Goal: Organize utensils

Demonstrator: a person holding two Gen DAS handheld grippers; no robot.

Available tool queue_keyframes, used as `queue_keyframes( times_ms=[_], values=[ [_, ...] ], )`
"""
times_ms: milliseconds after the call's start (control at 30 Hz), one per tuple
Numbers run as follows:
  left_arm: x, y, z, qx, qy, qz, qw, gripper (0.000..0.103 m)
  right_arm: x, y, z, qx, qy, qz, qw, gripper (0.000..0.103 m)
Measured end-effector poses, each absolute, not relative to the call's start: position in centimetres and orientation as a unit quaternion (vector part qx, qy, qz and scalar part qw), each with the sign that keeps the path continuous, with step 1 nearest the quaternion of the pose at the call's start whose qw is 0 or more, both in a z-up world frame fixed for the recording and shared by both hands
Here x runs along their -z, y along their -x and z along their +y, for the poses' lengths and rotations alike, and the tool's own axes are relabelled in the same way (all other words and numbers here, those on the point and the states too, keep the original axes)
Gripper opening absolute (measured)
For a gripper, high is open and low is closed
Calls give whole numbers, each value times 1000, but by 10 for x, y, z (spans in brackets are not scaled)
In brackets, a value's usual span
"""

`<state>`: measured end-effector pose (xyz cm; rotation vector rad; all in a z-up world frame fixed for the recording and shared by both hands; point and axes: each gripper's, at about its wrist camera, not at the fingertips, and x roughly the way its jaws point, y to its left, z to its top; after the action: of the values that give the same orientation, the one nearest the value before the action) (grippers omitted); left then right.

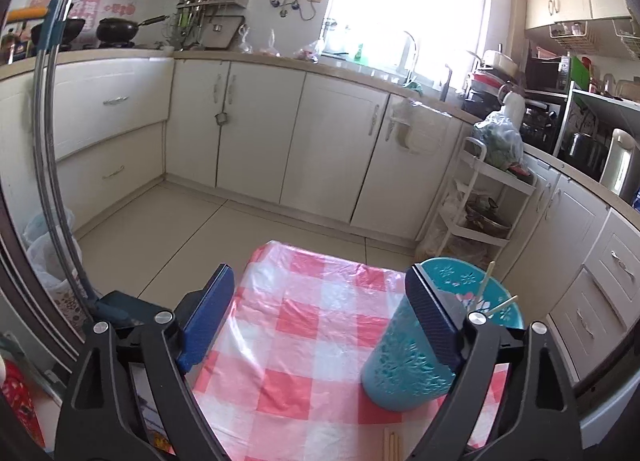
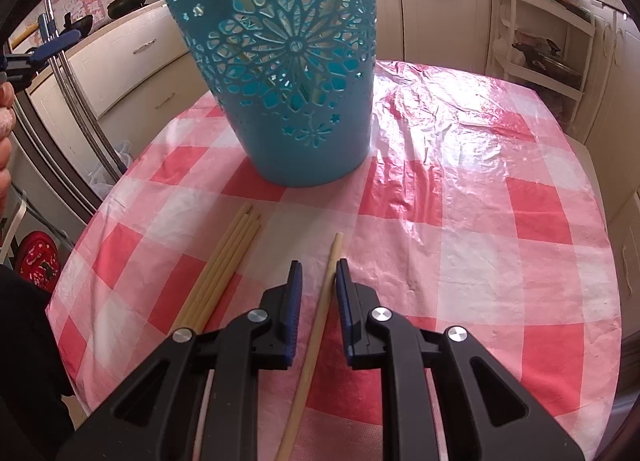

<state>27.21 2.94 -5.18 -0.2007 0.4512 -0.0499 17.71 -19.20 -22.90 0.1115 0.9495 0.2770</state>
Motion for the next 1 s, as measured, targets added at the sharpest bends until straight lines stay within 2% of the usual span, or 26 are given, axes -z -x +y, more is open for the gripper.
queue_keyframes(
  times_ms=[133,333,667,800,1000],
  values=[
    [72,-291,53,8,148,280,949,83,227,-172,-183,-154,-9,457,876,16],
    [68,-288,60,13,147,272,951,83,224,-177,-185,-154,-8,488,859,18],
    [71,-292,60,1,137,281,950,84,227,-178,-172,-84,-11,471,878,17],
    [73,-293,62,-1,139,284,949,84,224,-175,-169,-111,17,478,871,7],
    [75,-295,58,0,133,289,948,84,225,-177,-182,-143,-2,490,860,6]
  ],
)
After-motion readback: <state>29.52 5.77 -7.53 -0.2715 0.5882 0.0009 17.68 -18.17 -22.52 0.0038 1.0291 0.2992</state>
